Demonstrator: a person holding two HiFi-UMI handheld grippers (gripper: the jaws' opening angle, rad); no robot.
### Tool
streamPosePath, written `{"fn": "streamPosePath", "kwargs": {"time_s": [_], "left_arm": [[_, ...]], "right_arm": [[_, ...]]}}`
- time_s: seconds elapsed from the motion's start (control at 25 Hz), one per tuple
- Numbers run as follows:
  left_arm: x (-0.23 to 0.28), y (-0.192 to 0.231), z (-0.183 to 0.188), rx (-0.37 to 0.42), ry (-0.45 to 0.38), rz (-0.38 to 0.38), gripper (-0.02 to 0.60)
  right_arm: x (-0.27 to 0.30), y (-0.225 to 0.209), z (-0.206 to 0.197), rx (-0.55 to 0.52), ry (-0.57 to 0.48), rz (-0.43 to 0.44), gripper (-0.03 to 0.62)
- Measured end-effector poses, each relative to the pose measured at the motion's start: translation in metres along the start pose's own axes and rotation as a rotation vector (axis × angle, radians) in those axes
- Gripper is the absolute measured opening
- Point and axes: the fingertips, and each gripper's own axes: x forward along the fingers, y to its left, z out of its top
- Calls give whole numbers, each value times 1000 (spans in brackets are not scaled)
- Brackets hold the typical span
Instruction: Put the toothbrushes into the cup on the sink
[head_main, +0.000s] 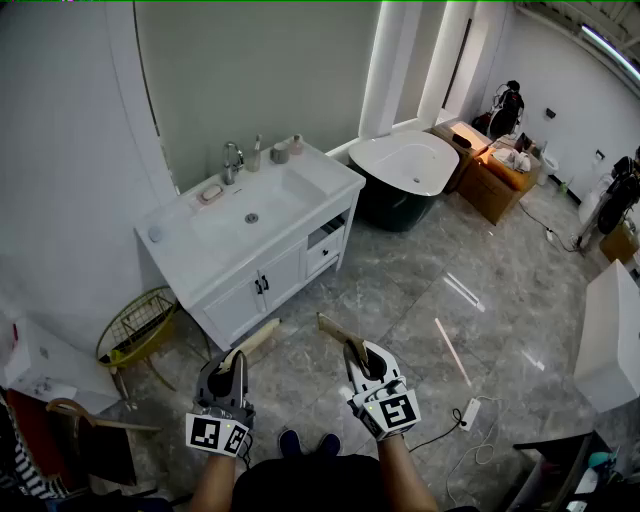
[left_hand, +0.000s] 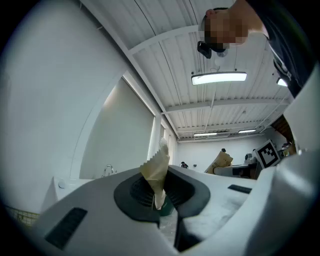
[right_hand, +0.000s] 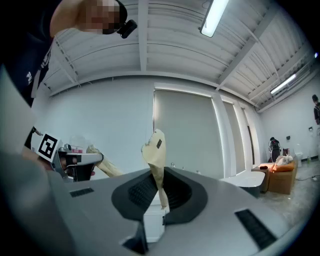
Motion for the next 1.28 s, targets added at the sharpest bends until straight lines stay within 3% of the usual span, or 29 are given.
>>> {"fn": "streamPosePath", "kwargs": {"time_s": [0.36,0.8,1.28], "left_arm": [[5,24,12,28,-18,38,44],[12,24,21,26,-49,32,44],[7,38,20,25,-33,49,44]], "right_arm": [[-2,-22,12,-32,-34,-38,48],[-5,-24,30,-30,-109,-49,48],[0,-13,28,-24,-93,-35,49]]}}
